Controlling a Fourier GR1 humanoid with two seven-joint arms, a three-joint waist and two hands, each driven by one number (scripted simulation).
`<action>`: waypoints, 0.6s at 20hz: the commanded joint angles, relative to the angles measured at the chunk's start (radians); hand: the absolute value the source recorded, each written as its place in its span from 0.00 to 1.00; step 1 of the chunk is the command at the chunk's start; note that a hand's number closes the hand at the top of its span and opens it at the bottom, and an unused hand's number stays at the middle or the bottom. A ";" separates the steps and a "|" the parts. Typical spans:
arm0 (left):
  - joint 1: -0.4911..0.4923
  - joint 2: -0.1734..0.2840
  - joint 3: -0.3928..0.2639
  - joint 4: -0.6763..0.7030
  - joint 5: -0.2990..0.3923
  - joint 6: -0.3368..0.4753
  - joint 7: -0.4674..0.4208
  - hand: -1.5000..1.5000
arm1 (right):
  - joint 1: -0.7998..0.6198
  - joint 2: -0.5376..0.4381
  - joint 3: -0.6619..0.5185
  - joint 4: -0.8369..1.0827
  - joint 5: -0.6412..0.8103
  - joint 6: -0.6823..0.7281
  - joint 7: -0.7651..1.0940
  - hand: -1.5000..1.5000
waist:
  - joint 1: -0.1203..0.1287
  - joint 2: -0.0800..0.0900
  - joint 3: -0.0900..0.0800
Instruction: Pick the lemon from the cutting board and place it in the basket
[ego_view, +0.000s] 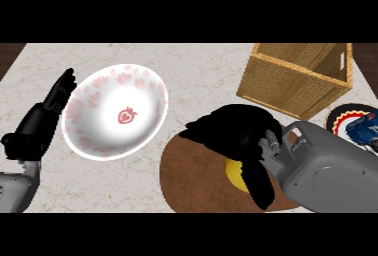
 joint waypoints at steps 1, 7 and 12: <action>-0.044 -0.033 0.003 0.044 -0.027 0.009 0.003 0.50 | 0.042 0.001 0.035 -0.023 0.049 0.073 0.067 0.00 | -0.011 0.000 0.000; -0.040 -0.054 0.014 0.001 -0.050 0.004 0.064 0.50 | 0.171 0.020 0.043 -0.005 0.254 0.078 -0.043 0.00 | -0.004 0.000 0.001; -0.032 -0.052 0.052 -0.007 -0.062 -0.044 0.038 0.50 | 0.217 0.106 0.012 0.029 0.383 0.095 -0.078 0.00 | -0.001 0.000 0.001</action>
